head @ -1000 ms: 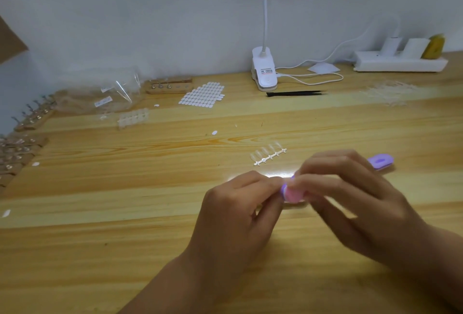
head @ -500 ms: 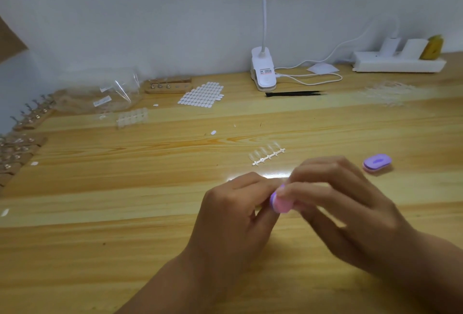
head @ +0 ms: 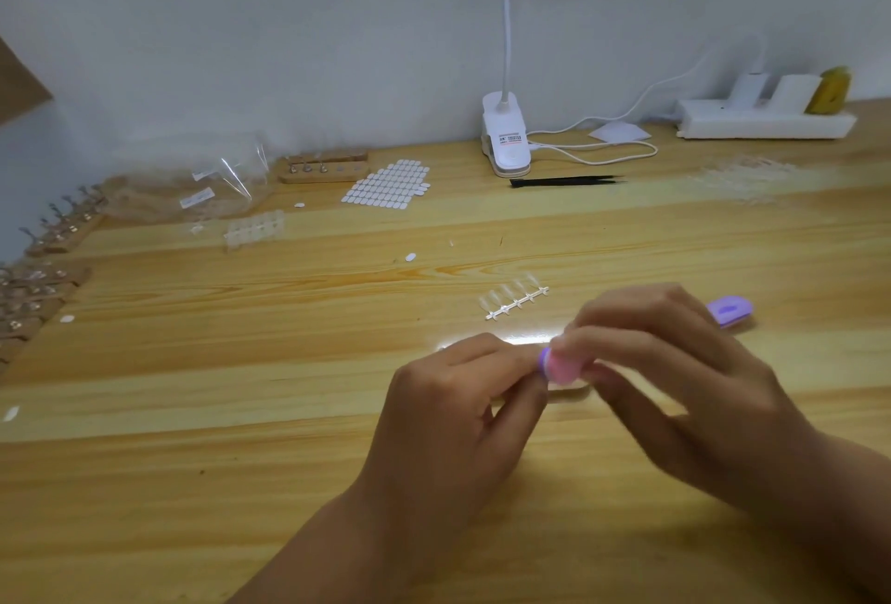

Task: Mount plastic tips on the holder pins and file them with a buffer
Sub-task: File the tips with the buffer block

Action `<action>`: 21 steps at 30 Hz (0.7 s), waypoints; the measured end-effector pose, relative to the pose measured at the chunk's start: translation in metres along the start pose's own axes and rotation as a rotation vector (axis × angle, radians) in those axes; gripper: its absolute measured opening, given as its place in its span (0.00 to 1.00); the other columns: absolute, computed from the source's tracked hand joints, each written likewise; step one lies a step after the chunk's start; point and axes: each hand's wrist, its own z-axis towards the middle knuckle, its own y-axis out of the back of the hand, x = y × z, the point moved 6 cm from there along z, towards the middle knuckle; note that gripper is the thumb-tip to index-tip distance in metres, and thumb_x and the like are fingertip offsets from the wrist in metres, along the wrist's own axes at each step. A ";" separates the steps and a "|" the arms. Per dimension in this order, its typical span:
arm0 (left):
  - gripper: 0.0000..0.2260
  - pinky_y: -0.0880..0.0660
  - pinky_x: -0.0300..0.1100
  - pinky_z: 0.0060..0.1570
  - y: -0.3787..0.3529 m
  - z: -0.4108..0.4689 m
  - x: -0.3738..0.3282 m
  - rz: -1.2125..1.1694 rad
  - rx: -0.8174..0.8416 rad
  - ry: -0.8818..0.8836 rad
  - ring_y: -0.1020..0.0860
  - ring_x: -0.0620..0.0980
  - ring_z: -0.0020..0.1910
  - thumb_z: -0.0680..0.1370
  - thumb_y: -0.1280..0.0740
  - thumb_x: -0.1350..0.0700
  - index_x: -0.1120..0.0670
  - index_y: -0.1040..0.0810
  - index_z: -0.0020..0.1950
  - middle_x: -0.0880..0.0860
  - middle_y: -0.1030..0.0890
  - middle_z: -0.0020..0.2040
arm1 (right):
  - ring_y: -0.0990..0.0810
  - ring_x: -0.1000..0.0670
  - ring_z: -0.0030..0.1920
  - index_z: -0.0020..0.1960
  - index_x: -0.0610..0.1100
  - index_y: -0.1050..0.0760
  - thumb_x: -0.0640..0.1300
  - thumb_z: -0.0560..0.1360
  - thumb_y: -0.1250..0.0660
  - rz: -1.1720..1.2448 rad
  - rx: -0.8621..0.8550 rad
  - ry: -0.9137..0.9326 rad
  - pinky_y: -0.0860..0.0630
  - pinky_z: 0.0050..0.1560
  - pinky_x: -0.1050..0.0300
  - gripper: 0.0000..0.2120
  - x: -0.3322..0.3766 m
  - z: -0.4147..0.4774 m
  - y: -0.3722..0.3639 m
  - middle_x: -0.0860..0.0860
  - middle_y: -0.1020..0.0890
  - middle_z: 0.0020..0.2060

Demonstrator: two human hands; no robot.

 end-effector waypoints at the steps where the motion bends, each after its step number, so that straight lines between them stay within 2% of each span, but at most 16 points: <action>1: 0.05 0.27 0.41 0.33 0.000 0.000 0.000 0.003 -0.004 0.012 0.26 0.44 0.32 0.76 0.30 0.60 0.53 0.15 0.47 0.46 0.21 0.36 | 0.21 0.46 0.54 0.55 0.36 0.19 0.32 0.77 0.33 -0.007 -0.010 -0.018 0.25 0.56 0.54 0.09 -0.004 0.001 0.003 0.45 0.19 0.52; 3: 0.05 0.27 0.41 0.33 -0.001 0.000 0.000 -0.001 -0.002 0.014 0.27 0.44 0.32 0.77 0.31 0.59 0.53 0.15 0.46 0.46 0.22 0.35 | 0.21 0.47 0.54 0.55 0.36 0.19 0.32 0.77 0.32 0.002 -0.026 -0.032 0.25 0.56 0.54 0.08 -0.003 0.001 0.002 0.46 0.20 0.52; 6: 0.08 0.27 0.44 0.32 0.001 0.000 0.000 -0.020 0.009 -0.011 0.23 0.48 0.33 0.78 0.34 0.56 0.55 0.16 0.45 0.48 0.20 0.36 | 0.22 0.46 0.54 0.56 0.35 0.18 0.29 0.74 0.31 0.023 -0.007 0.009 0.27 0.58 0.56 0.11 0.010 0.001 -0.009 0.43 0.19 0.51; 12: 0.05 0.27 0.45 0.32 -0.001 0.001 -0.001 -0.005 -0.017 0.013 0.26 0.48 0.31 0.77 0.31 0.60 0.54 0.15 0.46 0.48 0.22 0.34 | 0.21 0.47 0.53 0.54 0.35 0.19 0.33 0.77 0.33 -0.014 -0.024 -0.029 0.25 0.55 0.54 0.07 -0.004 0.002 0.004 0.45 0.20 0.51; 17: 0.06 0.26 0.46 0.31 0.000 -0.001 0.000 -0.020 0.001 -0.019 0.23 0.50 0.32 0.77 0.32 0.58 0.55 0.15 0.44 0.49 0.19 0.37 | 0.22 0.46 0.54 0.56 0.35 0.18 0.29 0.74 0.31 -0.001 -0.005 0.022 0.28 0.59 0.57 0.11 0.010 0.001 -0.009 0.42 0.19 0.51; 21: 0.05 0.26 0.41 0.33 0.002 0.000 0.000 0.028 -0.055 0.016 0.25 0.43 0.32 0.75 0.30 0.61 0.54 0.14 0.46 0.47 0.19 0.38 | 0.20 0.45 0.52 0.55 0.36 0.18 0.30 0.76 0.32 -0.039 -0.026 -0.066 0.24 0.56 0.53 0.09 -0.012 0.001 0.005 0.44 0.19 0.51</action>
